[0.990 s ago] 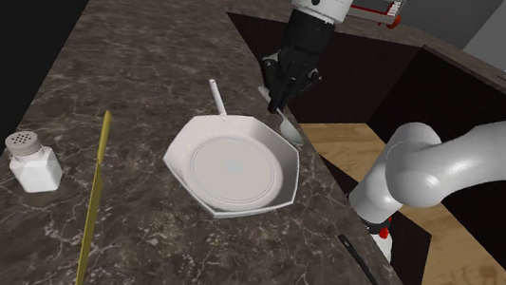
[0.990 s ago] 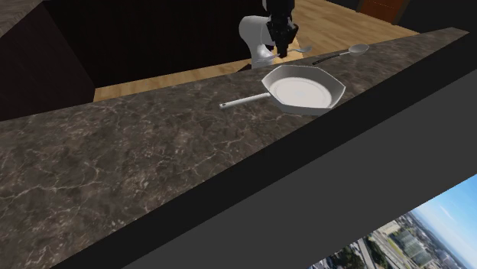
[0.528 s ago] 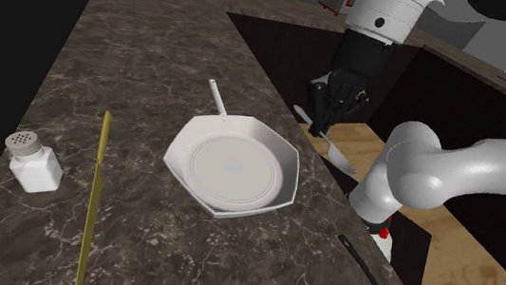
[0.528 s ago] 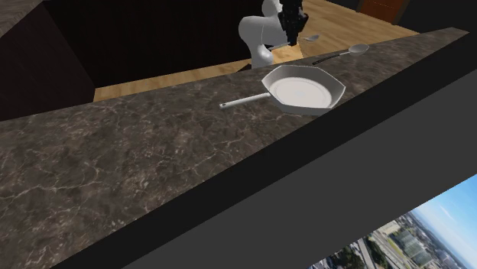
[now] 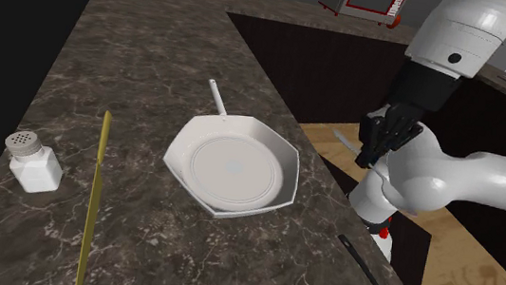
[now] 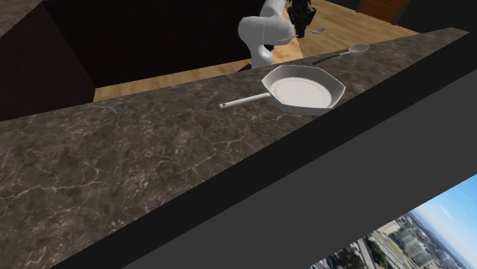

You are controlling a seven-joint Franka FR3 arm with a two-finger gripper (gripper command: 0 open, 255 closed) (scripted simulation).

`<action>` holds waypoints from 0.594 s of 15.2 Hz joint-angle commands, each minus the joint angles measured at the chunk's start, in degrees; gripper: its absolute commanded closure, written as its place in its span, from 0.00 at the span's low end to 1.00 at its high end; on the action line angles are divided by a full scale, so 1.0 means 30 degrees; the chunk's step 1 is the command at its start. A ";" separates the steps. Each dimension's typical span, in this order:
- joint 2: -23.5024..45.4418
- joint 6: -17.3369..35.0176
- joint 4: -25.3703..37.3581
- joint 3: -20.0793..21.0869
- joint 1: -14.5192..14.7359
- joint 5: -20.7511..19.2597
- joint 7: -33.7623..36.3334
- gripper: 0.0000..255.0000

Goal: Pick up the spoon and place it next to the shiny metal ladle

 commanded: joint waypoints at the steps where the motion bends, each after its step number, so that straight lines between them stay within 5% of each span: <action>1: -0.0592 -0.0100 -0.0499 0.0090 0.0156 0.0129 0.0106 1.00; 9: -0.1893 0.0927 -0.2861 0.0858 0.0574 0.0853 -0.0096 1.00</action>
